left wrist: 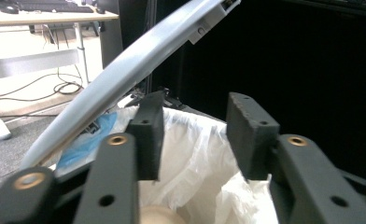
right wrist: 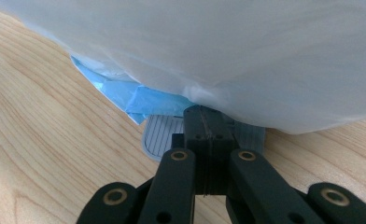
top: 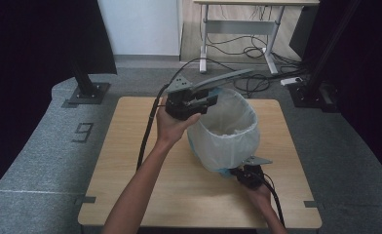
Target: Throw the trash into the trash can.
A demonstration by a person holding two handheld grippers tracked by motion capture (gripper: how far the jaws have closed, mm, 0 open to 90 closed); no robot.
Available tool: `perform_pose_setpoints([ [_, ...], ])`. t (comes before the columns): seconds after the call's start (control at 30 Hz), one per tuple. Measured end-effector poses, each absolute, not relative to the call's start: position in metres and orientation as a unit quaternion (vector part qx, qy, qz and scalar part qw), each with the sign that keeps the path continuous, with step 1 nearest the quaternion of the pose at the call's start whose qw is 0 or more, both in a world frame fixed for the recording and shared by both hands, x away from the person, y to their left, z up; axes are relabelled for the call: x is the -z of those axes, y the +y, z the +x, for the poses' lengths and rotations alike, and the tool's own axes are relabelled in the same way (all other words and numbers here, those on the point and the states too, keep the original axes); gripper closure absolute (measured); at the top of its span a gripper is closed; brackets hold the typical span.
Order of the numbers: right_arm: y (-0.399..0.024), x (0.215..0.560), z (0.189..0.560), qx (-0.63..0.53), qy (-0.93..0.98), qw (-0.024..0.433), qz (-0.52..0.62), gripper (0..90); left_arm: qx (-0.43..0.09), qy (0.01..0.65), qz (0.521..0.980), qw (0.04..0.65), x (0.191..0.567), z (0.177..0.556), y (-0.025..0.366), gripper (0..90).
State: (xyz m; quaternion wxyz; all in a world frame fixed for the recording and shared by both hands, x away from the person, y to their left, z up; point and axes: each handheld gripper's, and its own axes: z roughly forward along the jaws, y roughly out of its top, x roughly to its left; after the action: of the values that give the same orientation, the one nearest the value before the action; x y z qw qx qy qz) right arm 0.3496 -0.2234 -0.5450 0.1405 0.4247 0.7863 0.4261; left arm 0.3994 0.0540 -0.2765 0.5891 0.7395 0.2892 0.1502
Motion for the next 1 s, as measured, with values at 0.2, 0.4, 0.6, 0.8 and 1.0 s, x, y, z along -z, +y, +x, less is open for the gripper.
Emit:
perform_pose_setpoints([
  [0.2, -0.223, 0.545, 0.349, -0.426, 0.786, 0.141, 0.425, 89.8, -0.153, 0.286, 0.748, 0.58, 0.28, 0.389, 0.065, 45.4],
  [0.4, -0.223, 0.545, 0.349, -0.427, 0.785, 0.141, 0.426, 89.8, -0.153, 0.286, 0.749, 0.578, 0.285, 0.377, 0.084, 40.5],
  [0.6, -0.223, 0.545, 0.349, -0.427, 0.785, 0.141, 0.426, 89.8, -0.153, 0.289, 0.745, 0.581, 0.29, 0.37, 0.099, 39.2],
  [0.8, -0.223, 0.545, 0.349, -0.426, 0.785, 0.142, 0.427, 89.8, -0.159, 0.289, 0.746, 0.578, 0.297, 0.359, 0.116, 38.1],
  [1.0, -0.223, 0.545, 0.348, -0.426, 0.785, 0.143, 0.427, 89.8, -0.168, 0.292, 0.745, 0.576, 0.305, 0.348, 0.132, 38.0],
])
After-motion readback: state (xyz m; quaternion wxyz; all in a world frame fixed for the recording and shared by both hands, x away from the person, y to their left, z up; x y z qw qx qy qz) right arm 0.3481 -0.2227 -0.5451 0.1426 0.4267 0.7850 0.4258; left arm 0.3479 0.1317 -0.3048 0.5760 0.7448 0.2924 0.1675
